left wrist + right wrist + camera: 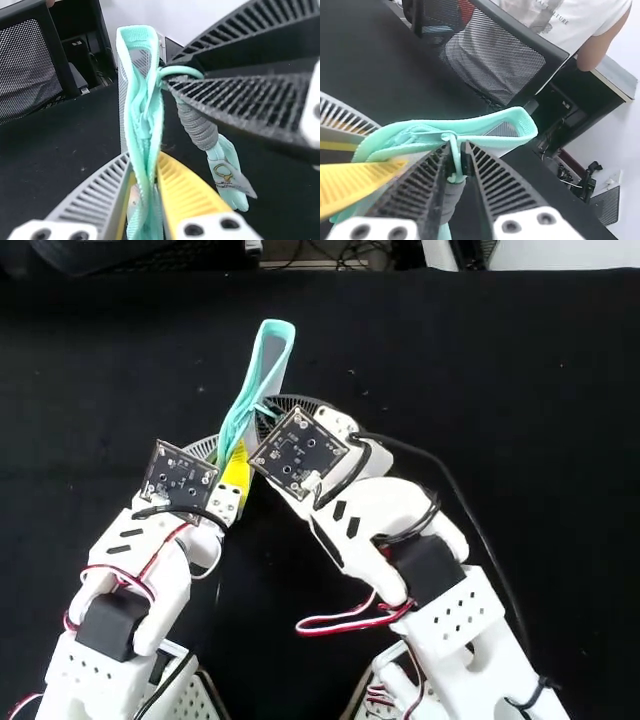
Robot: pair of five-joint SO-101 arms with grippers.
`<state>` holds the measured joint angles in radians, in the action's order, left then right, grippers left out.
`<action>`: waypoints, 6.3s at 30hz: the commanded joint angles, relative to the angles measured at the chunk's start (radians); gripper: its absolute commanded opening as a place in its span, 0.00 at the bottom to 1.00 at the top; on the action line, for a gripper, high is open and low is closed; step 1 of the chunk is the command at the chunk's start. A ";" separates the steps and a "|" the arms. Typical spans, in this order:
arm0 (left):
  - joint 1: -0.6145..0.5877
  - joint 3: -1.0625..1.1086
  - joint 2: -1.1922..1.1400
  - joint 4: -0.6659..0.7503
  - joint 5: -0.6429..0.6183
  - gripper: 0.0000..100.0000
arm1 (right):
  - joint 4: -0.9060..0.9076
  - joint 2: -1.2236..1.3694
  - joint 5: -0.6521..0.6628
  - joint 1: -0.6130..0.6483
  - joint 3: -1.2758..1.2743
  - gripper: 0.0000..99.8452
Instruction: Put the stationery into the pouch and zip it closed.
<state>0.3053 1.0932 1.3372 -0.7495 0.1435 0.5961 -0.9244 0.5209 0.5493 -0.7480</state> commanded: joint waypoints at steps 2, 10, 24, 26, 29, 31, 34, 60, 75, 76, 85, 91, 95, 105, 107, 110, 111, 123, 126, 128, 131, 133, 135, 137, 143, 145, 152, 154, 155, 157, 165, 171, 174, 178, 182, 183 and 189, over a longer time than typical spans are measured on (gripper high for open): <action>-0.005 0.016 -0.006 0.000 0.006 0.03 | -0.043 0.002 0.012 -0.058 0.021 0.01; -0.002 0.021 -0.006 0.000 0.006 0.03 | -0.063 0.013 0.012 -0.087 0.087 0.01; -0.001 0.021 -0.006 0.000 0.006 0.03 | -0.064 0.371 0.005 -0.183 0.404 0.01; -0.001 0.021 -0.006 0.000 0.006 0.03 | -0.064 0.403 0.005 -0.207 0.432 0.01; -0.001 0.021 -0.006 0.000 0.006 0.03 | -0.064 0.437 0.005 -0.233 0.458 0.01; -0.001 0.021 -0.006 0.000 0.006 0.03 | -0.064 0.453 0.005 -0.245 0.473 0.01; -0.001 0.021 -0.006 0.000 0.006 0.03 | -0.064 0.483 0.005 -0.264 0.504 0.01; -0.001 0.021 -0.006 0.002 0.006 0.03 | -0.008 0.780 0.003 -0.399 0.794 0.01; -0.001 0.018 -0.006 0.002 0.006 0.03 | 0.390 0.567 0.003 -0.172 0.789 0.18; -0.001 0.019 -0.006 0.002 0.006 0.03 | 0.394 0.556 0.003 -0.153 0.789 0.18; -0.001 0.019 -0.006 0.002 0.006 0.03 | 0.522 0.440 -0.049 -0.046 0.788 0.17; -0.005 0.021 -0.006 0.002 0.006 0.03 | 0.594 0.363 -0.157 -0.101 0.734 0.17; -0.002 0.021 -0.006 0.002 0.006 0.03 | 0.588 0.291 -0.218 -0.140 0.522 0.15; -0.005 0.056 -0.005 0.066 0.005 0.03 | 0.311 -0.056 -0.259 -0.336 -0.093 0.03; -0.001 0.094 -0.005 0.110 0.005 0.03 | 0.189 -0.147 -0.262 -0.381 -0.237 0.03; -0.010 0.154 -0.005 0.206 0.005 0.03 | -0.018 -0.277 -0.281 -0.393 -0.486 0.03; -0.012 0.173 -0.005 0.239 0.009 0.03 | -0.081 -0.323 -0.307 -0.393 -0.561 0.03; -0.302 0.119 -0.005 0.307 0.012 0.03 | -0.218 -0.708 -0.236 -0.400 -0.940 0.03; -0.398 0.087 -0.006 0.305 0.012 0.03 | -0.201 -0.731 -0.213 -0.400 -0.947 0.03; -0.432 0.056 -0.017 0.278 0.026 0.03 | -0.196 -0.730 -0.212 -0.399 -0.947 0.03; -0.440 -0.005 -0.049 0.203 0.109 0.03 | -0.192 -0.728 -0.210 -0.399 -0.947 0.03; -0.450 -0.088 -0.107 0.137 0.112 0.03 | -0.192 -0.728 -0.209 -0.399 -0.947 0.03; -0.498 -0.213 -0.187 0.063 0.081 0.03 | -0.192 -0.727 -0.209 -0.399 -0.947 0.03; -0.561 -0.341 -0.273 0.000 0.044 0.03 | -0.192 -0.725 -0.209 -0.399 -0.947 0.03; -0.714 -0.529 -0.371 -0.066 0.026 0.03 | -0.192 -0.725 -0.207 -0.399 -0.947 0.03; -0.708 -0.522 -0.353 -0.075 0.031 0.03 | -0.192 -0.727 -0.207 -0.399 -0.947 0.03; -0.435 -0.308 -0.350 -0.020 0.035 0.03 | -0.192 -0.728 -0.210 -0.400 -0.947 0.03; -0.344 -0.211 -0.384 0.080 0.046 0.03 | -0.190 -0.731 -0.213 -0.419 -0.947 0.03; -0.308 -0.173 -0.408 0.126 0.066 0.03 | -0.193 -0.731 -0.213 -0.443 -0.947 0.03; -0.257 -0.137 -0.471 0.199 0.101 0.03 | -0.198 -0.733 -0.236 -0.508 -0.944 0.03; -0.182 -0.351 -0.798 0.218 0.058 0.03 | -0.199 -0.733 -0.367 -0.611 -0.929 0.03; -0.096 -0.624 -0.990 0.112 0.054 0.03 | -0.199 -0.733 -0.367 -0.611 -0.931 0.03; -0.058 -0.754 -1.062 0.054 0.054 0.03 | -0.199 -0.733 -0.367 -0.611 -0.931 0.03; -0.024 -0.842 -1.146 0.028 0.054 0.03 | -0.199 -0.733 -0.367 -0.611 -0.937 0.03; -0.021 -0.872 -1.158 0.028 0.054 0.10 | -0.229 -0.725 -0.367 -0.612 -0.947 0.03; -0.021 -0.877 -1.158 0.028 0.054 0.15 | -0.229 -0.725 -0.367 -0.612 -0.947 0.03; -0.021 -0.951 -1.158 0.028 0.012 0.24 | -0.230 -0.725 -0.367 -0.612 -0.947 0.03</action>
<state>0.2716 0.2417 0.1665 -0.7204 0.1864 0.3920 -1.6395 0.1634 -0.0506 -1.6978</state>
